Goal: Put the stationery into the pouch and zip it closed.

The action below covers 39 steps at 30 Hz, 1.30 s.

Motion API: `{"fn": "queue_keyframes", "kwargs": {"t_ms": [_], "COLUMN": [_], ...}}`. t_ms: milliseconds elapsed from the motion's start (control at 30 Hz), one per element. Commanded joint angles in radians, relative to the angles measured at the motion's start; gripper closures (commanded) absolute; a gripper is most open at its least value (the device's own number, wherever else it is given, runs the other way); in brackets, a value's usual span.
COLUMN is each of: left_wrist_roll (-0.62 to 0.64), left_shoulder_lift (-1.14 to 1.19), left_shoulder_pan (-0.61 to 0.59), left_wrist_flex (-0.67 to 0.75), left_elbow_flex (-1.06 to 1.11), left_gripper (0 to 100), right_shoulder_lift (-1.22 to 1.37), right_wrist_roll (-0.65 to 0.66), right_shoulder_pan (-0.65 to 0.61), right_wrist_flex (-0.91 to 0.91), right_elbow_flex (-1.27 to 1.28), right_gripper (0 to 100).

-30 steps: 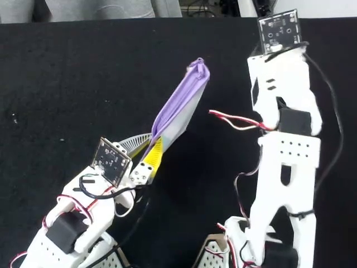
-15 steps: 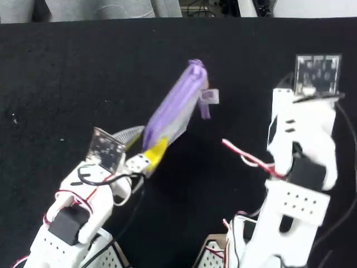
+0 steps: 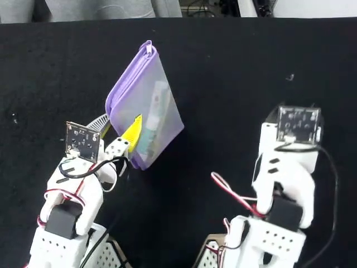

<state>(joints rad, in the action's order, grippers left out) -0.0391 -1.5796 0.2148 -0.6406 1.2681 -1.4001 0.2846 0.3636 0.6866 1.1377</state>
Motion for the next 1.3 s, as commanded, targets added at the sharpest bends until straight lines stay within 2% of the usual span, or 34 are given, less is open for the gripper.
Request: {"fn": "queue_keyframes", "kwargs": {"t_ms": [0, 200, 433, 533, 700, 967, 1100, 1167, 1267], "left_wrist_roll": [-0.011, -0.011, -0.011, -0.012, -0.068, -0.206, -0.207, -0.207, -0.206], "left_shoulder_lift": [-0.011, -0.011, -0.011, -0.011, -0.011, -0.086, -0.258, -0.252, -0.241], "left_shoulder_pan": [-0.019, -0.102, -0.117, -0.117, -0.117, -0.117, -0.119, -0.170, -0.318], "left_wrist_flex": [0.028, 0.037, 0.031, 0.014, -0.127, -0.422, -0.540, -0.603, -0.657], "left_elbow_flex": [-0.030, -0.139, -0.257, -0.323, -0.493, -0.532, -0.484, -0.476, -0.443], "left_gripper": [80, 80, 81, 81, 82, 98, 97, 97, 97], "right_shoulder_lift": [-0.099, -0.251, -0.397, -0.440, -0.496, -0.495, -0.495, -0.495, -0.493], "right_wrist_roll": [-0.005, -0.012, -0.014, -0.014, -0.014, -0.014, -0.014, -0.014, -0.014], "right_shoulder_pan": [0.006, 0.003, 0.000, -0.054, -0.140, -0.252, -0.288, -0.292, -0.292], "right_wrist_flex": [-0.018, -0.021, -0.020, -0.018, -0.020, -0.020, -0.020, -0.020, -0.018], "right_elbow_flex": [0.058, 0.147, 0.153, 0.154, 0.153, 0.186, 0.208, 0.214, 0.239], "right_gripper": [80.1, 80.2, 80.4, 80.4, 80.4, 80.7, 91.8, 99.0, 96.6]}}
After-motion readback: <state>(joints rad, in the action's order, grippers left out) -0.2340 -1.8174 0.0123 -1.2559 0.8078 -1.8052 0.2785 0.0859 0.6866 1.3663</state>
